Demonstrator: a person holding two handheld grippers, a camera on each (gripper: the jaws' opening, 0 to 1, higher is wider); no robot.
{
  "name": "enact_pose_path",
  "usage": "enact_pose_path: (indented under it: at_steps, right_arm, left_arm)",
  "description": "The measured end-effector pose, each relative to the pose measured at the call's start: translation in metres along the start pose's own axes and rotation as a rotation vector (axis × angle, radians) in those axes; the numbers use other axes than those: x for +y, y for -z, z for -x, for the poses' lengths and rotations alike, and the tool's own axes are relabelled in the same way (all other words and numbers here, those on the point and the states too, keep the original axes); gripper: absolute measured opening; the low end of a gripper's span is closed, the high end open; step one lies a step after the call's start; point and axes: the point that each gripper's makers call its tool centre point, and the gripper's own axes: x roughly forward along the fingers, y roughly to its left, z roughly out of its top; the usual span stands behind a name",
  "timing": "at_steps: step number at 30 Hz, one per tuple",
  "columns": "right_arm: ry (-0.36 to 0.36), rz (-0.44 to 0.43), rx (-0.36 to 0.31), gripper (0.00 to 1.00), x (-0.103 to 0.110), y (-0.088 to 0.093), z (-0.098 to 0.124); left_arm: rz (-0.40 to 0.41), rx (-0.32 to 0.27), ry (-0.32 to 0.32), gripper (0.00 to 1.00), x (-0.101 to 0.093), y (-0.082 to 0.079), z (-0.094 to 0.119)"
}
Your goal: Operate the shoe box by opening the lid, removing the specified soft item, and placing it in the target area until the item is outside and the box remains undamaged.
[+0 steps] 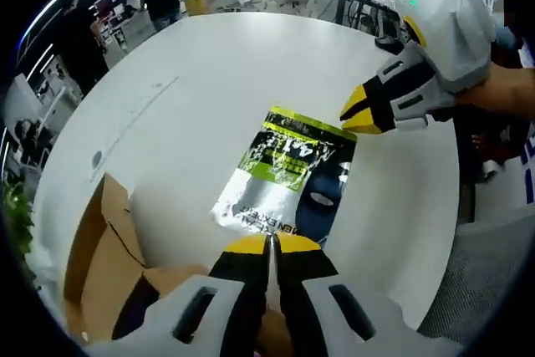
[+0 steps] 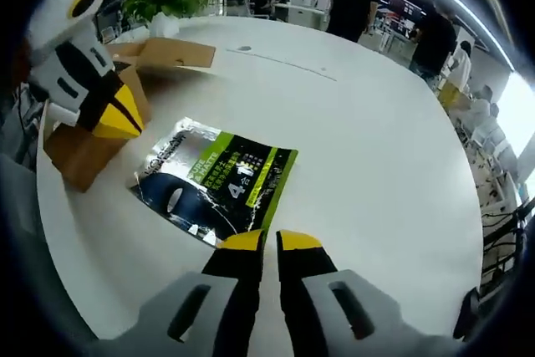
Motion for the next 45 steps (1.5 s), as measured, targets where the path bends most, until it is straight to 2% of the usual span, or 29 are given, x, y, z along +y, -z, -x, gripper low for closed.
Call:
enact_pose_path:
  at_steps: [9, 14, 25, 30, 36, 45]
  right_arm:
    - [-0.012, -0.009, -0.057, 0.13, 0.012, -0.018, 0.030]
    - [-0.019, 0.006, -0.086, 0.22, 0.019, -0.029, 0.049]
    - [-0.066, 0.061, -0.131, 0.31, 0.051, -0.056, 0.085]
    - [-0.092, 0.082, -0.156, 0.34, 0.068, -0.073, 0.097]
    - [-0.128, 0.134, -0.185, 0.37, 0.091, -0.095, 0.106]
    - [-0.181, 0.196, -0.204, 0.41, 0.124, -0.120, 0.106]
  left_arm:
    - [0.060, -0.097, 0.032, 0.11, -0.005, -0.004, 0.034]
    - [0.074, -0.156, 0.022, 0.20, 0.001, 0.000, 0.057]
    - [0.110, -0.234, 0.003, 0.34, 0.012, 0.019, 0.104]
    - [0.159, -0.280, -0.008, 0.42, 0.025, 0.032, 0.127]
    - [0.229, -0.322, -0.057, 0.53, 0.043, 0.060, 0.156]
    - [0.337, -0.345, -0.138, 0.55, 0.075, 0.108, 0.192]
